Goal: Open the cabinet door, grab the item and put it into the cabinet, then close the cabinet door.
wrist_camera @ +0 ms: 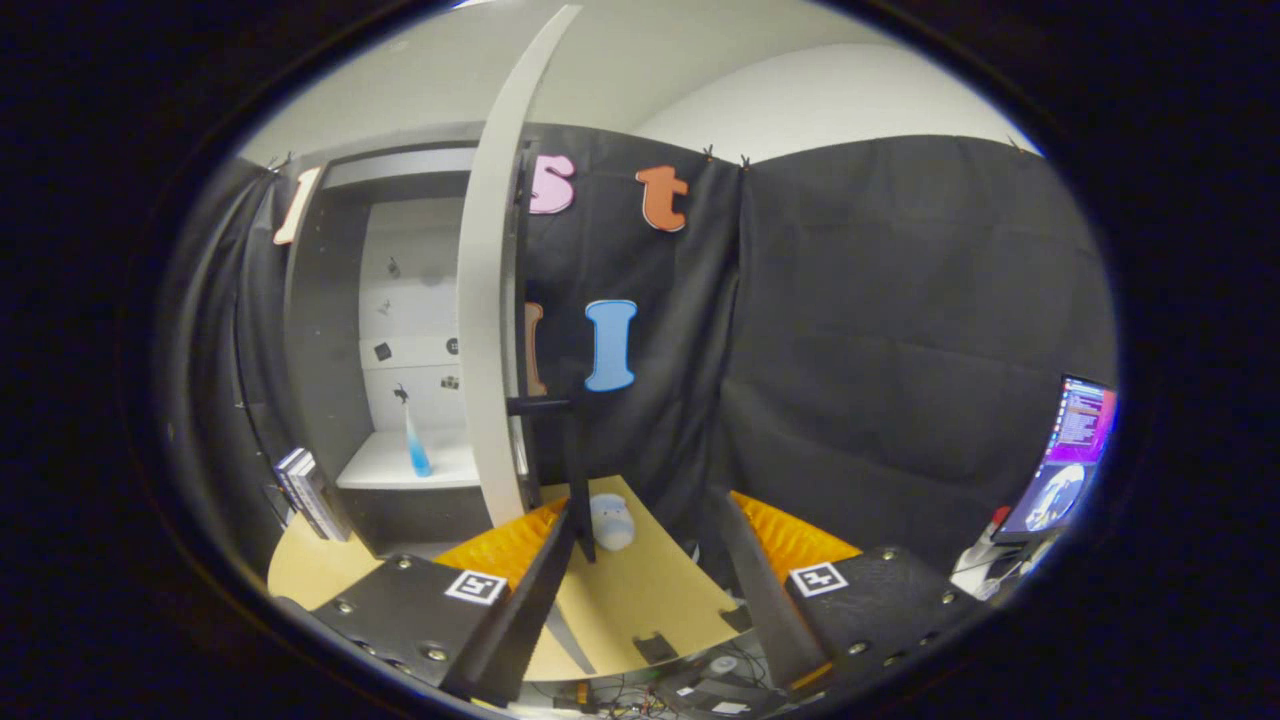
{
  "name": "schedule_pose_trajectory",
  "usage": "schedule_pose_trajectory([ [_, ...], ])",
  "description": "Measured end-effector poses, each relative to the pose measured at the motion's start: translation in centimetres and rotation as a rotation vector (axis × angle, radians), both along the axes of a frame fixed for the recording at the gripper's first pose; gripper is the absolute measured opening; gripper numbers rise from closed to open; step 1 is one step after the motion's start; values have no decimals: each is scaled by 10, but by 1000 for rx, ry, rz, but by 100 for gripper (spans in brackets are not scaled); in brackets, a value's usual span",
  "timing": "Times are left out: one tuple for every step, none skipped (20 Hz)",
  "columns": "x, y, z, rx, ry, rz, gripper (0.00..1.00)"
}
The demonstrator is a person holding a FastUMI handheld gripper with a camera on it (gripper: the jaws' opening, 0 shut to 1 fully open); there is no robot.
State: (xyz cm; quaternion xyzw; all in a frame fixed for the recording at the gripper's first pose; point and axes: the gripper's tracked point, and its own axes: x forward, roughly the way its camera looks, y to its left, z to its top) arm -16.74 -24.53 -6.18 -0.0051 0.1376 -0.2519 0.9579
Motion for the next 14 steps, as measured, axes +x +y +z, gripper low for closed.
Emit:
schedule_pose_trajectory([
  [2,4,-1,5,0,16,88],
  [3,10,-2,19,-1,36,88],
  [6,16,-3,36,-5,57,88],
  [11,23,-5,54,-8,82,88],
  [13,30,-6,71,-13,109,88],
  [16,38,-7,88,-15,141,88],
  [20,47,-7,102,-17,178,88],
  [23,58,-8,116,-17,218,88],
  [26,71,-8,131,-17,260,88],
  [33,82,-11,144,-14,302,88],
  [39,91,-12,155,-14,340,89],
  [45,102,-13,166,-14,375,89],
  [50,112,-15,177,-15,407,89],
  [55,124,-15,189,-17,432,89],
])
